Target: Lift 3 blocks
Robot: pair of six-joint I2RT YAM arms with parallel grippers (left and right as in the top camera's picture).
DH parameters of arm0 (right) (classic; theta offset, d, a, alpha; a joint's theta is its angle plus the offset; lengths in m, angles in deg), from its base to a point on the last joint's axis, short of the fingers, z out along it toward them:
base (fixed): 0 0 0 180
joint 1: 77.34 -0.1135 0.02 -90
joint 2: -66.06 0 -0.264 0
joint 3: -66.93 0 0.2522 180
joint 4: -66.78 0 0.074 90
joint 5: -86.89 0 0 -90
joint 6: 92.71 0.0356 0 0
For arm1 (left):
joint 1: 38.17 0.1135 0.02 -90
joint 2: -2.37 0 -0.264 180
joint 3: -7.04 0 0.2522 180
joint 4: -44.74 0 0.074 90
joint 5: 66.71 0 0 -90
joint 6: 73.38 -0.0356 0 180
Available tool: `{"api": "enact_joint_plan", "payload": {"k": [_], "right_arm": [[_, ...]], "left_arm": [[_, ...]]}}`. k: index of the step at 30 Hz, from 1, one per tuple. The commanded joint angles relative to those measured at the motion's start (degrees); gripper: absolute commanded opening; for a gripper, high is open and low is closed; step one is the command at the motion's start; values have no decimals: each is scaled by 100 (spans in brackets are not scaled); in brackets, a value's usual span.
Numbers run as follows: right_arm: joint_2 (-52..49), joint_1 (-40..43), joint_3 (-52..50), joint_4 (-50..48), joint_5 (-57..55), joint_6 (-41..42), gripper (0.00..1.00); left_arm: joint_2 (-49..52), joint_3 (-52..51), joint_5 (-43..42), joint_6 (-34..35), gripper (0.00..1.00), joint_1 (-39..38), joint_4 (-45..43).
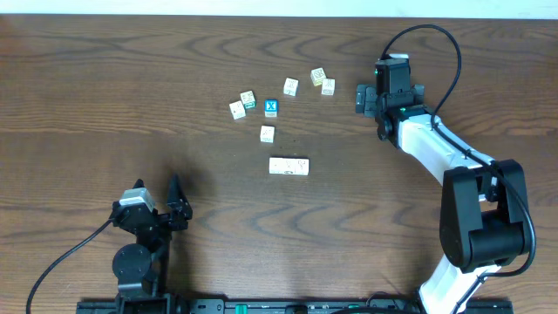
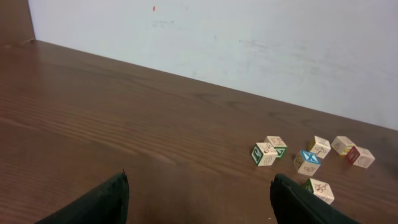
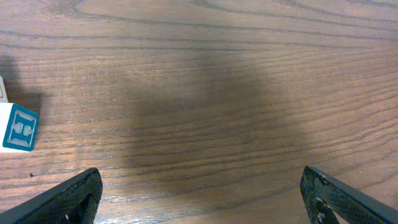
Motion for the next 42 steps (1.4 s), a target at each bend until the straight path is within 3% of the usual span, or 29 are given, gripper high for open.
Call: {"api": "enact_joint_plan", "payload": {"k": [1,14,18,25,31,34,42], "right_arm": [[-39,20,72,-2,-96,-66,99],[-13,20,70,33,-98,-66,99],[586,-26,66,748,-52,-63,99],[2793,-664,63,2450,-52,-63,99],[5053,-1180,63,2612,-160,-286,99],[6048,-791,63,2577,42,-236,99],[7790,1261,-680,1659,1731,2,99]], "left_arm": [[-31,-48,44,133,73,28,264],[-28,-48,44,133,73,28,264],[-28,-48,44,133,73,28,264],[-28,-48,44,133,73,28,264],[-28,-48,44,133,73,28,264],[-28,-48,44,133,73,28,262],[-28,-48,44,133,73,28,262]]}}
